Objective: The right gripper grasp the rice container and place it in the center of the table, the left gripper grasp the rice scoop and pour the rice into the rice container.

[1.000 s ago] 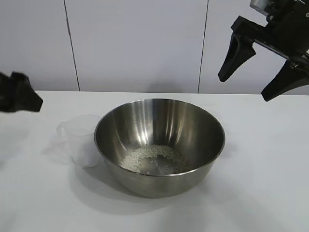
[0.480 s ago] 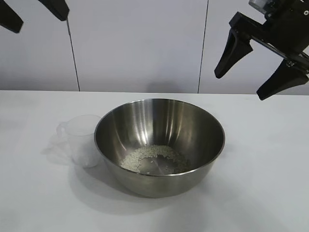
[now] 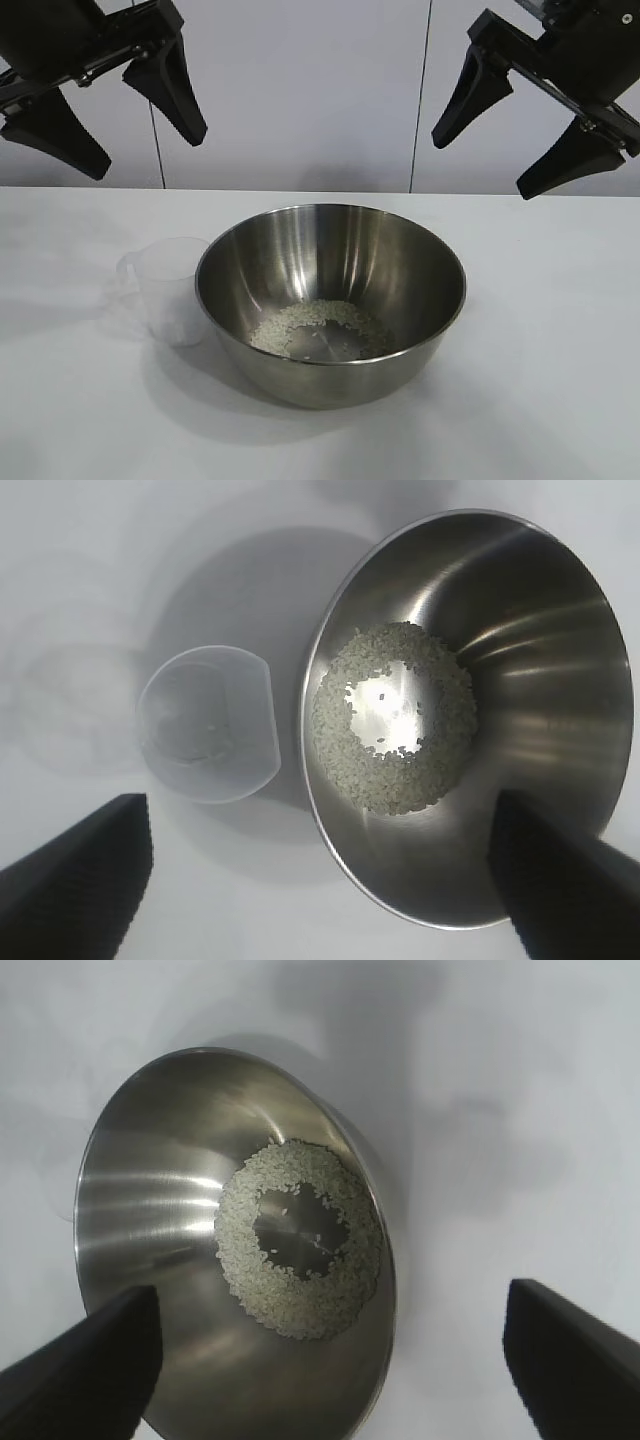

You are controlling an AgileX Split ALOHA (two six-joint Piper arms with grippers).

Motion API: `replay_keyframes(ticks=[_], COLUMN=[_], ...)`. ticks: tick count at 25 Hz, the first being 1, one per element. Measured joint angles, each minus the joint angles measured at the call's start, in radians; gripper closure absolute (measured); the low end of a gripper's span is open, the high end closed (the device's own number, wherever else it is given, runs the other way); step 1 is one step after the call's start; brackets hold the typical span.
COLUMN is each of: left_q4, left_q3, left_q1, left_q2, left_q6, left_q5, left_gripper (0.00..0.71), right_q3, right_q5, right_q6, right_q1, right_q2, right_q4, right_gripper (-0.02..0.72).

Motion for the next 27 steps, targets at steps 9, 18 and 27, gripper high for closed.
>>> replay_keyframes(ticks=[9, 18, 27], left_q4=[-0.001, -0.002, -0.002], left_q3=[-0.001, -0.001, -0.001], left_q1=[0.000, 0.000, 0.000], left_q2=[0.000, 0.000, 0.000], left_q6=[-0.001, -0.001, -0.001], left_q5=[-0.016, -0.016, -0.016], left_gripper=[0.053, 0.053, 0.053], right_q3=[0.000, 0.000, 0.000], right_q5=[0.000, 0.000, 0.000], right_q6=[0.000, 0.000, 0.000], right_q1=[0.000, 0.000, 0.000], right_q2=[0.000, 0.000, 0.000], right_q4=[0.000, 0.000, 0.000], right_gripper=[0.062, 0.062, 0.062])
